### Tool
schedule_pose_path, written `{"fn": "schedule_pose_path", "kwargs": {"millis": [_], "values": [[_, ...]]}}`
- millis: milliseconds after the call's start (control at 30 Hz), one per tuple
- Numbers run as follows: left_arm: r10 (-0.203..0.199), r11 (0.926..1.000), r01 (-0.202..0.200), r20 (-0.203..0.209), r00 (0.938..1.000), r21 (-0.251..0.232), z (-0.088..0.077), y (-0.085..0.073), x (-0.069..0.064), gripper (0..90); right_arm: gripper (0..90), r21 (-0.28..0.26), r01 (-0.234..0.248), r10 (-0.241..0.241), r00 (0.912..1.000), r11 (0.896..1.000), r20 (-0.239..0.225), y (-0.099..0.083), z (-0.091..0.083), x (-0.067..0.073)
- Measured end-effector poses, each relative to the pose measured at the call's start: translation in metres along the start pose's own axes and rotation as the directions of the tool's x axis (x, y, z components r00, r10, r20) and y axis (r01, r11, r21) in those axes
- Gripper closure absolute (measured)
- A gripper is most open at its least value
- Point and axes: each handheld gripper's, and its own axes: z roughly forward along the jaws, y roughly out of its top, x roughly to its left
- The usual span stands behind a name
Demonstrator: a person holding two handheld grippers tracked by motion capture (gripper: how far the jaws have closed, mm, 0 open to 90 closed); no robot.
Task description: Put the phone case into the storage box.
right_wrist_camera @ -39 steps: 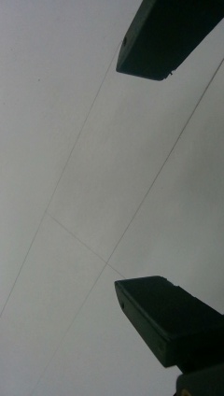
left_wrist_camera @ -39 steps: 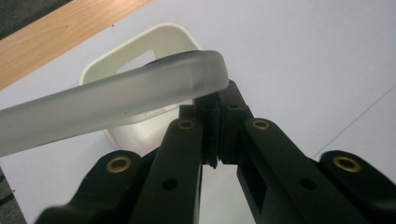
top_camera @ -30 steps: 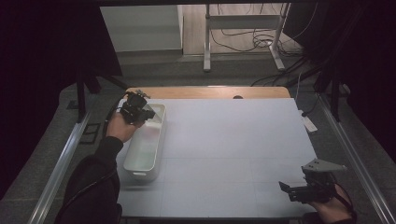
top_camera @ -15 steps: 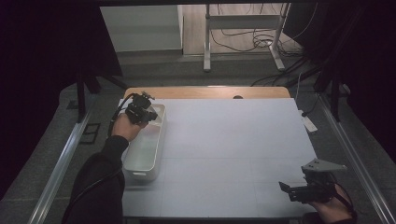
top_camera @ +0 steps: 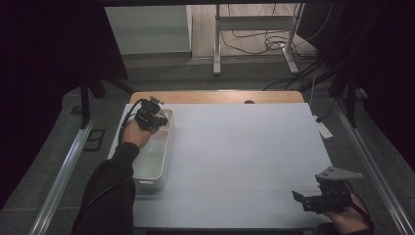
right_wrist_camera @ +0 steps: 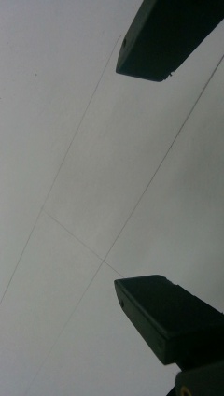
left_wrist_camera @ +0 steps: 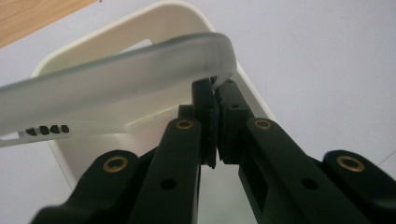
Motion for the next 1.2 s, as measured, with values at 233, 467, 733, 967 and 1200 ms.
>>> {"fn": "schedule_pose_path", "kwargs": {"millis": [233, 467, 733, 967, 1200], "values": [[-0.029, 0.9995, 0.029, 0.013, 0.9995, -0.015, 0.005, 0.0033, 0.0039, 84.4, 0.5, 0.003, 0.002, -0.002, 1.0, 1.0, 0.001, 0.0001, 0.0003, 0.0001], [-0.044, 0.9985, 0.045, 0.016, 0.9989, -0.032, 0.0059, 0.0038, 0.0058, 79.3, 0.5, 0.002, 0.004, -0.004, 1.0, 1.0, -0.003, 0.0, 0.0002, 0.0001], [-0.046, 0.9973, 0.048, 0.038, 0.9982, -0.056, 0.0041, 0.0009, 0.0053, 73.9, 0.5, 0.005, 0.005, -0.005, 1.0, 1.0, -0.004, 0.0001, 0.0004, 0.0004], [-0.046, 0.9955, 0.05, 0.05, 0.9977, -0.08, 0.0002, -0.0004, 0.0043, 70.4, 0.5, 0.007, 0.005, -0.005, 1.0, 1.0, -0.003, 0.0001, 0.0006, 0.0005], [-0.046, 0.9944, 0.051, 0.061, 0.9971, -0.093, -0.0012, -0.002, 0.0042, 67.8, 0.6, 0.007, 0.006, -0.006, 1.0, 1.0, -0.004, 0.0002, 0.0009, 0.0005]]}}
